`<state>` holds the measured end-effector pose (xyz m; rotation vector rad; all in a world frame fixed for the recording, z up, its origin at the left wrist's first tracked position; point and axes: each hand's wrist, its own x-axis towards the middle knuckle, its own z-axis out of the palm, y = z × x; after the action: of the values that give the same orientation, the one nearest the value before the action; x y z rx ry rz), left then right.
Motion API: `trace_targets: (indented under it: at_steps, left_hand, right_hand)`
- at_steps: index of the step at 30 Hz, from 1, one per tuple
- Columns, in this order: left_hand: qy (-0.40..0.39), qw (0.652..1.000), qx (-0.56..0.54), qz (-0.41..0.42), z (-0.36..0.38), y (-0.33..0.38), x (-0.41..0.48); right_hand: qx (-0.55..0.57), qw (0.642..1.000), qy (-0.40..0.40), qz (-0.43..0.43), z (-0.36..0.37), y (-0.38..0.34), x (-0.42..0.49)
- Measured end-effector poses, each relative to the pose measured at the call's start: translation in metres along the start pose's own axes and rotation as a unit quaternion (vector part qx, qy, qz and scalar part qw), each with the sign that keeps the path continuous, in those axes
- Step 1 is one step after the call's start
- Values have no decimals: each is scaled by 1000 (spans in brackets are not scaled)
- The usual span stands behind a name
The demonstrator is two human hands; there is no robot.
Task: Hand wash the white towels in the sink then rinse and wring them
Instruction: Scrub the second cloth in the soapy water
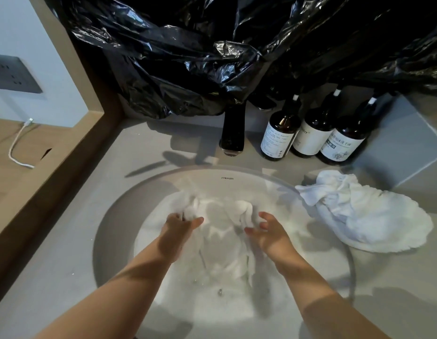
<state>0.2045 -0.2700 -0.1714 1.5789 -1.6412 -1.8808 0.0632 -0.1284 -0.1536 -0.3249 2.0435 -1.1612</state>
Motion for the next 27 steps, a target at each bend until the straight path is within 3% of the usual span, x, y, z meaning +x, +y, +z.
trace_targets:
  at_steps: [2, 7, 12, 16, 18, 21, 24, 27]
  left_hand:
    - [-12, 1000, -12, -3, 1, -2, 2]
    - [-189, 979, 29, -64, -3, -4, 0]
    - [-92, 991, -52, -86, -4, 6, 8]
    - [-160, 977, -33, -134, -9, 15, 9]
    - [-136, 987, -10, -84, -4, 17, 13]
    - [-52, 998, -25, 11, 12, 18, 22]
    - [-56, 997, -34, 33, 30, 9, 20]
    - [-91, 996, -1, 7, 35, -5, 15]
  right_hand:
    - [-35, 999, -1, 15, 5, 0, 11]
    - [-149, 988, -13, 38, 12, 9, 24]
    - [-48, 989, -99, 95, 4, 9, 27]
    - [-116, 982, -84, 123, -15, -2, 28]
    - [-146, 986, -19, 73, -19, -8, 32]
    - [-55, 995, 60, -59, -12, -11, 33]
    - [-37, 990, -38, -132, 8, -3, 28]
    - [-226, 956, -124, -143, 25, 22, 33]
